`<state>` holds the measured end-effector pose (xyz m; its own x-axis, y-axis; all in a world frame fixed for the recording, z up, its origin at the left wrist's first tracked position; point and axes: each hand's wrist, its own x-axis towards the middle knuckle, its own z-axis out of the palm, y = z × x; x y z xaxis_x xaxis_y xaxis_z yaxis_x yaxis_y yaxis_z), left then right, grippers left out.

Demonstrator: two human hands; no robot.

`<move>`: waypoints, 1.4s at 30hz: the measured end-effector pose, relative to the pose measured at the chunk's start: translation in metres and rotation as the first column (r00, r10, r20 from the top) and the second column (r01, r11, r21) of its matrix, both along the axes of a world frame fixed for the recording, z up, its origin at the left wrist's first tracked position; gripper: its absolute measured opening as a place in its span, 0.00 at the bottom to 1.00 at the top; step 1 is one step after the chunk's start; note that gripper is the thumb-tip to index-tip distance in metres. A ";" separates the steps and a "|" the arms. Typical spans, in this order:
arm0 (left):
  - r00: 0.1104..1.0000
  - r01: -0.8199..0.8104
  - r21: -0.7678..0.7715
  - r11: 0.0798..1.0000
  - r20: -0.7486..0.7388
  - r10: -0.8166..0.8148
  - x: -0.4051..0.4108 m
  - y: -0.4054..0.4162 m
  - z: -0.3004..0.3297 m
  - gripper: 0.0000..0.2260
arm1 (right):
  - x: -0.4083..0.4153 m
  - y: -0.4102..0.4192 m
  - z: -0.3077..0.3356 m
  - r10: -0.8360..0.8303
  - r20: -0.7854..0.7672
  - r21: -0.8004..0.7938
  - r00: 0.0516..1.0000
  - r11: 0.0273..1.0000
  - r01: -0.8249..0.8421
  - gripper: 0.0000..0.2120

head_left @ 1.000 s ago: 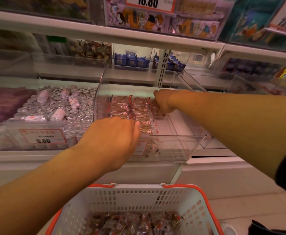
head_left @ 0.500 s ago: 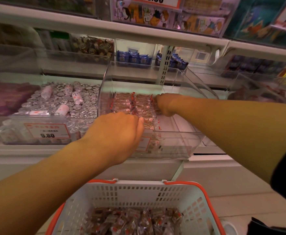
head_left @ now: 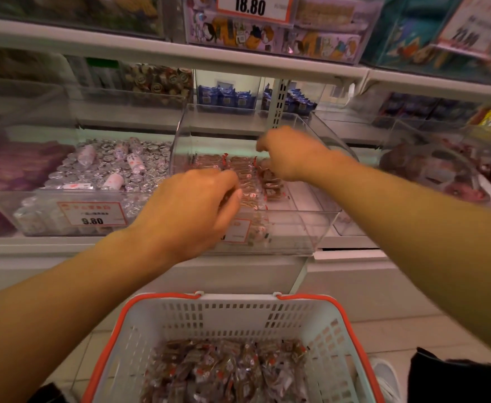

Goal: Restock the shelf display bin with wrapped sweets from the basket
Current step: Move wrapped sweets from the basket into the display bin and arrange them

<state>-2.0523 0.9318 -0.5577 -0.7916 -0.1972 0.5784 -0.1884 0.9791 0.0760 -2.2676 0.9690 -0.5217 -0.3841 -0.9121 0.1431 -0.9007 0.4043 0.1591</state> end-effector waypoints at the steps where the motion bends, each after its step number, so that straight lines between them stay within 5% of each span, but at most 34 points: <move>1: 0.995 0.066 -0.109 0.992 -0.070 -0.074 0.006 0.001 0.001 0.10 | 0.012 0.014 0.001 0.076 -0.001 -0.225 0.997 0.972 -0.074 0.10; 3: 0.959 0.173 -0.288 0.942 -0.167 -0.227 0.017 0.004 -0.008 0.10 | 0.041 0.054 -0.012 0.250 -0.085 -0.677 0.964 0.695 -0.240 0.05; 5: 0.941 0.252 -0.318 0.914 -0.139 -0.308 0.026 0.009 -0.030 0.11 | 0.071 0.098 -0.055 0.331 -0.109 -0.875 0.937 0.416 -0.248 0.04; 7: 0.956 0.294 -0.228 0.928 0.071 -0.285 0.030 0.019 -0.066 0.09 | 0.094 0.129 -0.128 0.335 0.066 -0.888 0.940 0.449 -0.097 0.05; 9: 0.864 0.160 -0.006 0.987 0.485 -0.137 0.033 0.030 -0.109 0.08 | 0.111 0.147 -0.204 0.264 0.368 -0.639 0.891 0.768 0.036 0.10; 10: 0.756 -0.001 0.093 0.996 0.652 -0.060 0.036 0.033 -0.133 0.10 | 0.119 0.154 -0.240 0.160 0.541 -0.353 0.826 0.934 0.051 0.16; 11: 0.638 -0.165 0.171 0.971 0.770 -0.027 0.041 0.040 -0.162 0.13 | 0.125 0.163 -0.275 0.031 0.656 -0.027 0.754 0.999 -0.017 0.26; 13: 0.505 -0.437 0.329 0.837 0.860 -0.074 0.060 0.057 -0.222 0.19 | 0.136 0.185 -0.332 -0.236 0.721 0.417 0.651 0.899 -0.135 0.49; 15: 0.377 -0.599 0.332 0.729 0.920 -0.109 0.081 0.081 -0.275 0.25 | 0.140 0.206 -0.370 -0.467 0.630 0.629 0.620 0.776 -0.054 0.61; 18: 0.116 -0.735 0.192 0.650 0.981 -0.158 0.101 0.113 -0.326 0.32 | 0.142 0.218 -0.393 -0.679 0.657 0.691 0.327 0.716 0.099 0.66; 19: 0.081 -0.767 0.190 0.613 0.976 -0.200 0.102 0.119 -0.338 0.33 | 0.141 0.216 -0.397 -0.714 0.669 0.708 0.209 0.697 0.117 0.68; 21: 0.040 -0.801 0.188 0.569 0.964 -0.263 0.100 0.127 -0.354 0.37 | 0.141 0.213 -0.407 -0.741 0.658 0.724 0.136 0.672 0.157 0.71; 25: 0.148 -0.865 0.190 0.463 0.981 -0.126 0.088 0.131 -0.372 0.39 | 0.159 0.198 -0.422 -0.677 0.727 0.640 0.120 0.730 0.240 0.74; 27: 0.291 -0.937 0.298 0.181 0.955 -0.062 0.083 0.128 -0.373 0.41 | 0.169 0.190 -0.427 -0.679 0.715 0.628 0.168 0.729 0.272 0.74; 29: 0.390 -0.921 0.390 -0.004 0.921 -0.002 0.078 0.125 -0.374 0.38 | 0.173 0.186 -0.432 -0.684 0.699 0.613 0.208 0.723 0.319 0.68; 35: 0.436 -0.896 0.440 0.059 0.897 -0.074 0.074 0.132 -0.383 0.26 | 0.155 0.190 -0.434 -0.630 0.769 0.527 0.108 0.720 0.452 0.20; 38: 0.537 -0.843 0.537 -0.030 0.835 -0.123 0.066 0.139 -0.382 0.22 | 0.147 0.196 -0.430 -0.634 0.769 0.546 0.083 0.719 0.430 0.17; 42: 0.578 -0.816 0.573 -0.073 0.808 -0.117 0.057 0.149 -0.381 0.19 | 0.147 0.208 -0.428 -0.638 0.753 0.643 -0.160 0.663 0.383 0.16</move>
<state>-1.9950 1.0806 -0.9388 -0.3014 -0.4659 -0.8319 -0.9085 -0.1246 0.3989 -2.1202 1.1766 -0.9498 -0.4181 -0.3038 -0.8561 0.1545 0.9049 -0.3965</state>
